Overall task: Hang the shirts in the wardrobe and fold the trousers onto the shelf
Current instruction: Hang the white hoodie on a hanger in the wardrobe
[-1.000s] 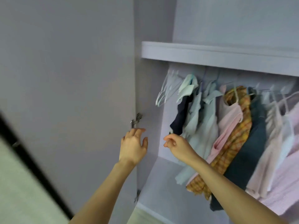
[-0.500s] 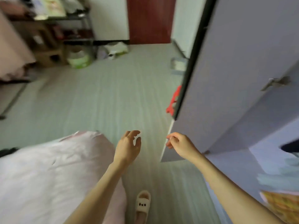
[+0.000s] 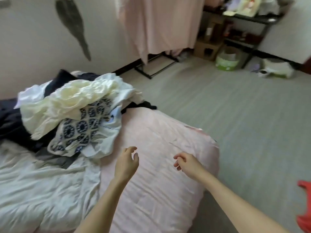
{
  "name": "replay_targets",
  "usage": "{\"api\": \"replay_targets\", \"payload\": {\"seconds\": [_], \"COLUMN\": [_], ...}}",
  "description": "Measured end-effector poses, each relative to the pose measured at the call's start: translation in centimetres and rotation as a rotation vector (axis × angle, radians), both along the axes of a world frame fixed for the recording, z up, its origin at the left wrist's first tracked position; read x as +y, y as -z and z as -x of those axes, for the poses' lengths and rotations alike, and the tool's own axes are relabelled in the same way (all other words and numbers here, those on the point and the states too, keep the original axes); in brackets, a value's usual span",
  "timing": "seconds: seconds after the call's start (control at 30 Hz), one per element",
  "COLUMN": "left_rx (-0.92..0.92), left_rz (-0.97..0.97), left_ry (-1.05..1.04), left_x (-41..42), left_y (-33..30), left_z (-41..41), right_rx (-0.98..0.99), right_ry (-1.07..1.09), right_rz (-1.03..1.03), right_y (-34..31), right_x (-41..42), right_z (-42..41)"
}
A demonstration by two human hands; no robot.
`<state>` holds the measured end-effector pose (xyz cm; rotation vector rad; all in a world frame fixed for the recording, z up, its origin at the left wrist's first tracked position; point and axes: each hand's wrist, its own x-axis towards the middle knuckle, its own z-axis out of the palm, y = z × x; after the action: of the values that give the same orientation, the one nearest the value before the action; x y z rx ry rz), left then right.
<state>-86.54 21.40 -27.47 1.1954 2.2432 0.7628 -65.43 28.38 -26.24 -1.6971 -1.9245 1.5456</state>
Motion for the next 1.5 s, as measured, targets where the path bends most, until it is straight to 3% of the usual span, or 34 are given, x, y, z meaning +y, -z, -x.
{"api": "replay_targets", "payload": {"seconds": [0.2,0.37,0.53,0.7,0.87,0.93,1.07,1.17,1.23,1.33,1.43,1.5], "left_rx": [0.069,0.220,0.341,0.413,0.383,0.293,0.100,-0.011,-0.065,-0.121,-0.095,-0.091], "left_rz": [0.260,0.368,0.524,0.539,0.242,0.166,0.111,0.055,0.022,0.025,0.089,0.059], "left_ry": [-0.126,-0.137,0.030,0.081,-0.040,-0.053,-0.078,-0.012,0.063,0.221,0.468,0.504], "left_x": [1.3,3.1,5.9,7.3,7.1,6.4,5.3,4.0,2.5,-0.5,-2.4,-2.4], "left_y": [7.1,15.0,22.1,26.4,24.5,22.2,17.1,13.8,12.3,10.5,8.8,7.7], "left_z": [11.6,18.0,21.6,22.5,22.4,21.0,16.7,11.8,8.0,3.5,1.3,0.2], "right_rx": [-0.096,-0.238,-0.568,-0.626,-0.531,-0.356,0.142,0.441,0.397,0.080,0.031,-0.068], "right_ry": [-0.222,-0.503,-0.738,-0.834,-0.806,-0.599,0.048,0.128,0.077,0.054,-0.069,-0.157], "right_rz": [0.021,-0.100,-0.035,-0.019,-0.002,0.042,0.623,0.793,0.702,0.310,0.148,-0.016], "right_y": [6.0,15.7,24.9,30.0,28.2,25.7,19.2,14.7,12.2,10.6,8.6,7.0], "right_x": [5.8,9.4,10.8,10.8,12.2,11.9,11.1,11.0,10.2,8.4,6.2,5.7], "right_z": [13.4,22.0,24.1,23.2,23.4,23.7,24.6,25.7,25.5,20.9,13.6,9.5]}}
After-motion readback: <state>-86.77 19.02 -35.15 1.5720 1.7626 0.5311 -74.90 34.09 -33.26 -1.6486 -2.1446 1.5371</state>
